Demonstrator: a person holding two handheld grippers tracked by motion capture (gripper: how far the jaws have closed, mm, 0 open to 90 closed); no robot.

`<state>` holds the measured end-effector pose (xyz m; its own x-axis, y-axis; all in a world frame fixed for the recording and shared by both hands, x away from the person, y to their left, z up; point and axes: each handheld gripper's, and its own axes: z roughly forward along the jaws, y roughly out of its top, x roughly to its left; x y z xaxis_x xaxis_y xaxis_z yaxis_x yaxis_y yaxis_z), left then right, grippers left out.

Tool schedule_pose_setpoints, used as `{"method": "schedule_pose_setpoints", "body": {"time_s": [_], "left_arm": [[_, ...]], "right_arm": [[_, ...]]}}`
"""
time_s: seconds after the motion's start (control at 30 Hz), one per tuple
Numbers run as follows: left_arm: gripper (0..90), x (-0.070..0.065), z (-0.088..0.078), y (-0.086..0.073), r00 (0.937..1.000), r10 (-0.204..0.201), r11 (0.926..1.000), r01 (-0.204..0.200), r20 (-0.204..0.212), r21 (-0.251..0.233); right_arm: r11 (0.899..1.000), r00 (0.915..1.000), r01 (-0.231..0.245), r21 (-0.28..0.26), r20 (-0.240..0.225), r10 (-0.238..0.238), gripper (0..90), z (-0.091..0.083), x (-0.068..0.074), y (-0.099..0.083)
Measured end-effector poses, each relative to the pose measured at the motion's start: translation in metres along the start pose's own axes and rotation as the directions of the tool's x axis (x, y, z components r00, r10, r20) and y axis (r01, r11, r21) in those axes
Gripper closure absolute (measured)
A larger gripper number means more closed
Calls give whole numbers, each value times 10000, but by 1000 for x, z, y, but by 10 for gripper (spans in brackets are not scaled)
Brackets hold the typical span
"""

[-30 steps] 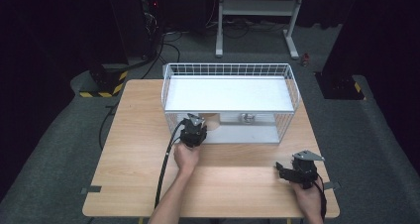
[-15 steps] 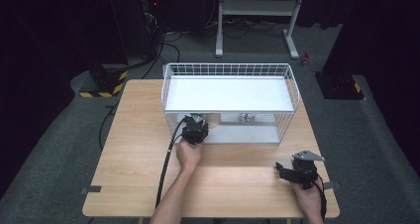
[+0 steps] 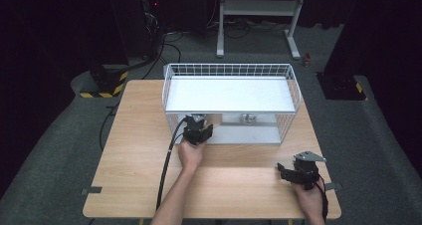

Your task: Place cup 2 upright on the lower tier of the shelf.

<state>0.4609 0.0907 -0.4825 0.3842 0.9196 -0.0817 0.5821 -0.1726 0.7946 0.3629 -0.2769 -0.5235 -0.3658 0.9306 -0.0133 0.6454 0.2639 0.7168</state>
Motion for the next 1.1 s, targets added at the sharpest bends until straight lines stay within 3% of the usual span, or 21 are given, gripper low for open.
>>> {"method": "schedule_pose_setpoints", "body": {"time_s": [0.23,0.27,0.33,0.47,0.5,0.53,0.6,0.8,1.1], "left_arm": [[344,-5,-6,0,9998,200,9997,-201,73,101],[327,-1,-10,1,9977,658,9978,-659,181,88],[298,-1,-15,-1,9985,519,9986,-520,185,10],[255,1,-23,-3,9983,398,9990,-388,415,-243],[247,-3,-26,-5,9995,-165,9995,172,254,-270],[243,2,-29,-4,9984,568,9978,-567,20,-335],[234,2,-31,-5,9990,427,9983,-421,123,-407],[212,4,-34,-8,9977,487,9984,-473,473,-304],[205,9,-43,-12,9972,531,9979,-511,526,-386]], "right_arm": [[10000,10000,11,-3,-4,-11,218,0,0,0],[10000,10000,15,-3,-3,-15,218,0,0,0],[10000,10000,0,0,2,0,218,0,0,0],[10000,10000,-2,1,1,2,218,0,0,0],[10000,10000,0,-1,-1,0,218,0,0,0],[10000,10000,13,-3,-6,-13,218,0,0,0],[10000,10000,13,-5,-3,-13,218,0,0,0],[10000,10000,14,-4,-4,-14,218,0,0,0],[10000,10000,-3,-1,-4,3,218,0,0,0]]}}
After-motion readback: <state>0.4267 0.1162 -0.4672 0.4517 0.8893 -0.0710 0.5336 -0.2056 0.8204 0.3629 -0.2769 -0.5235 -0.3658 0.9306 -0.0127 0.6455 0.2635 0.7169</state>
